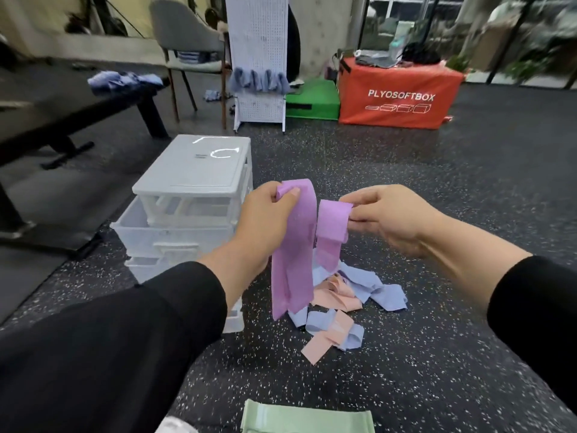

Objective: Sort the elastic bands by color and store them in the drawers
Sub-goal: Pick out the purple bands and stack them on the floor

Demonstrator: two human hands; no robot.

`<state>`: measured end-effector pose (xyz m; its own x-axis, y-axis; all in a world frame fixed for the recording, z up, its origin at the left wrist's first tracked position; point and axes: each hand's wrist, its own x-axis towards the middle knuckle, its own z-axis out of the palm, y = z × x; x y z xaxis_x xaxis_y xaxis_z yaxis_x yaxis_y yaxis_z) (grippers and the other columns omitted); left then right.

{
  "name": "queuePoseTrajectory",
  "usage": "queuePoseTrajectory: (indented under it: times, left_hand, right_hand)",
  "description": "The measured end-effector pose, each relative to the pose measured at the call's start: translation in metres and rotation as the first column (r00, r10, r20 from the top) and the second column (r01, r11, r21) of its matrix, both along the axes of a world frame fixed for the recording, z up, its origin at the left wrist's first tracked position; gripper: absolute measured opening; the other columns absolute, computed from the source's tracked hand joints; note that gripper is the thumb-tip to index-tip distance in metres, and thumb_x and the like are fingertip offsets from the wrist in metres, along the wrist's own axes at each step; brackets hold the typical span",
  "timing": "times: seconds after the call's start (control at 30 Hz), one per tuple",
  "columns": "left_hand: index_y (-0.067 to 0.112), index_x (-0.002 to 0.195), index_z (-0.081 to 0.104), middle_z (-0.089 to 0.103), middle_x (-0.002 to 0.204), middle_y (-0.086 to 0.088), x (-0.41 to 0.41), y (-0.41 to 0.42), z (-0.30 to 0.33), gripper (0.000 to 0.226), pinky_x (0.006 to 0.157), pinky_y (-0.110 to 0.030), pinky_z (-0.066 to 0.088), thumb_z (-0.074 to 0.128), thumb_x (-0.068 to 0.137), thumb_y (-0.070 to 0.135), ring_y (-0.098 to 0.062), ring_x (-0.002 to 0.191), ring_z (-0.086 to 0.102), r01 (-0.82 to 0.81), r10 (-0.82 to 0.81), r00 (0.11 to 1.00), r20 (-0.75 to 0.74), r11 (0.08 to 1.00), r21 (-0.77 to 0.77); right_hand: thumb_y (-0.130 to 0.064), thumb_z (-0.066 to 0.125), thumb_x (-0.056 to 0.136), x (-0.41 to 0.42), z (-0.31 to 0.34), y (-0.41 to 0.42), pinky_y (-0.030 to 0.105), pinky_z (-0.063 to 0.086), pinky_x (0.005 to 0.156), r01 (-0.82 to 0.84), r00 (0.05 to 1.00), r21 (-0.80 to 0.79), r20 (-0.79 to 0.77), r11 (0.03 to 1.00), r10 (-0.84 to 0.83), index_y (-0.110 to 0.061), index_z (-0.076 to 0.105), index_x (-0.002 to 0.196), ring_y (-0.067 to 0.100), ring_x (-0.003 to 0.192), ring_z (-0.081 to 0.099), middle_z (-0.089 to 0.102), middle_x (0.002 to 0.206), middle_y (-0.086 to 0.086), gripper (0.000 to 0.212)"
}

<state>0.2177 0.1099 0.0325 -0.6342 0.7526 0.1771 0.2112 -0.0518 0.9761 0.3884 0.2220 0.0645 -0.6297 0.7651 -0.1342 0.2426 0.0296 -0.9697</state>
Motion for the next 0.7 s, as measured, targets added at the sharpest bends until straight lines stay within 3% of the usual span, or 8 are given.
queuePoseTrajectory:
  times: [0.1,0.2,0.3,0.4,0.5,0.6,0.7]
  left_hand:
    - [-0.009,0.096,0.056,0.049,0.08,-0.004,0.0,-0.011,0.016,0.039,0.069,-0.032,0.031,0.061,0.098,0.03,-0.012,0.073,0.04,0.024,-0.024,1.0,0.01,1.0,0.011]
    - [-0.009,0.105,0.058,0.055,0.086,-0.002,0.001,-0.02,0.028,0.051,0.073,-0.035,0.037,0.061,0.088,0.039,-0.013,0.078,0.045,0.039,-0.04,0.999,0.029,0.999,0.022]
    - [-0.007,0.106,0.058,0.057,0.089,-0.002,0.003,-0.023,0.029,0.056,0.075,-0.037,0.039,0.063,0.083,0.044,-0.015,0.08,0.047,0.057,-0.061,0.991,0.12,0.998,0.037]
    - [0.006,0.096,0.069,0.069,0.09,-0.012,0.011,-0.014,0.036,0.029,0.077,-0.04,0.051,0.064,0.09,0.034,-0.018,0.081,0.057,0.026,-0.04,0.972,0.231,0.998,0.062]
    - [0.018,0.091,0.069,0.071,0.095,-0.009,0.021,-0.004,0.047,0.013,0.075,-0.035,0.051,0.062,0.099,0.023,-0.02,0.083,0.062,0.022,-0.054,0.931,0.36,0.996,0.091]
    - [0.018,0.091,0.068,0.075,0.102,-0.013,0.028,0.002,0.047,0.013,0.074,-0.035,0.051,0.06,0.101,0.021,-0.022,0.085,0.066,0.07,-0.113,0.893,0.436,0.991,0.114]
    - [0.017,0.097,0.069,0.075,0.113,-0.017,0.029,0.004,0.042,0.011,0.075,-0.035,0.051,0.058,0.102,0.019,-0.025,0.09,0.067,0.081,-0.119,0.874,0.471,0.992,0.101]
  right_hand:
    - [-0.01,0.071,0.087,0.007,0.018,-0.021,0.025,0.049,0.051,-0.003,0.985,0.337,0.164,0.941,-0.055,-0.014,0.078,0.082,0.014,0.059,0.055,0.067,0.068,0.004,0.01]
    - [-0.022,0.065,0.088,0.006,0.029,-0.035,0.027,0.034,0.051,-0.054,0.959,0.595,0.256,0.802,-0.125,-0.016,0.071,0.071,0.012,0.056,0.045,0.061,0.068,-0.004,0.019]
    - [-0.029,0.059,0.092,0.003,0.023,-0.035,0.029,0.035,0.056,0.026,0.983,0.524,0.143,0.851,-0.118,-0.011,0.064,0.074,0.011,0.057,0.043,0.055,0.063,-0.007,0.027]
    - [-0.03,0.059,0.093,-0.005,0.014,-0.034,0.036,0.039,0.063,0.07,0.997,0.326,0.014,0.943,-0.079,-0.019,0.071,0.089,0.018,0.066,0.047,0.061,0.072,0.003,0.017]
    - [-0.03,0.068,0.089,-0.009,0.014,-0.035,0.038,0.039,0.067,0.06,0.994,0.179,-0.098,0.982,-0.043,-0.018,0.074,0.092,0.023,0.073,0.051,0.066,0.081,0.019,0.014]
    - [-0.03,0.076,0.085,-0.008,0.016,-0.036,0.042,0.04,0.07,0.049,0.992,0.16,-0.126,0.986,-0.029,-0.013,0.074,0.09,0.024,0.071,0.056,0.072,0.09,0.025,0.018]
    - [-0.027,0.073,0.09,-0.009,0.014,-0.032,0.039,0.041,0.064,0.069,0.994,0.225,-0.102,0.972,-0.046,-0.011,0.072,0.086,0.019,0.065,0.054,0.071,0.081,0.022,0.016]
